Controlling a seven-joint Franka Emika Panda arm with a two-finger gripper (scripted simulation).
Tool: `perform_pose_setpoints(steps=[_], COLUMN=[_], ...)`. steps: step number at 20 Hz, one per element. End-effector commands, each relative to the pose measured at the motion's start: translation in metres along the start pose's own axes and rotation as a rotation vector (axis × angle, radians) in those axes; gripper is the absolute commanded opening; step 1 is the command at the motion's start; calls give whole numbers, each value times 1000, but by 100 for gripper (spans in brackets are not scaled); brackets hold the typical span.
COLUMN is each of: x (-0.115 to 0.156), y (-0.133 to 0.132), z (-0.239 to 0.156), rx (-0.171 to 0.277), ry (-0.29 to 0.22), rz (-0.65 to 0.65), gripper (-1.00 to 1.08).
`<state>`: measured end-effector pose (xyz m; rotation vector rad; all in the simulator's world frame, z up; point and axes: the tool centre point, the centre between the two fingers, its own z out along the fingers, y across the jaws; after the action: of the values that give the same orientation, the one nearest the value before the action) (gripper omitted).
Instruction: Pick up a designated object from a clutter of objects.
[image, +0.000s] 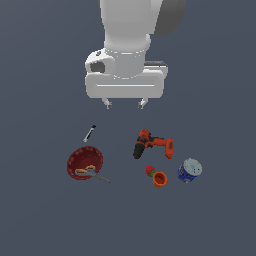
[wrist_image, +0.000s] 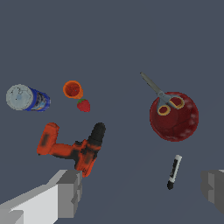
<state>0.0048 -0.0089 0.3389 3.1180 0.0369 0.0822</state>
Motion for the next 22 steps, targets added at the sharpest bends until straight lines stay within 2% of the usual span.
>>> perform_pose_setpoints(steps=[1,11,22], x=[0,-2,8], y=[0,12,4], z=[0,5,21], rx=[0,-35,-31], ry=[0,-2,-5], rz=[0,-6,-9], gripper=[100,100,100])
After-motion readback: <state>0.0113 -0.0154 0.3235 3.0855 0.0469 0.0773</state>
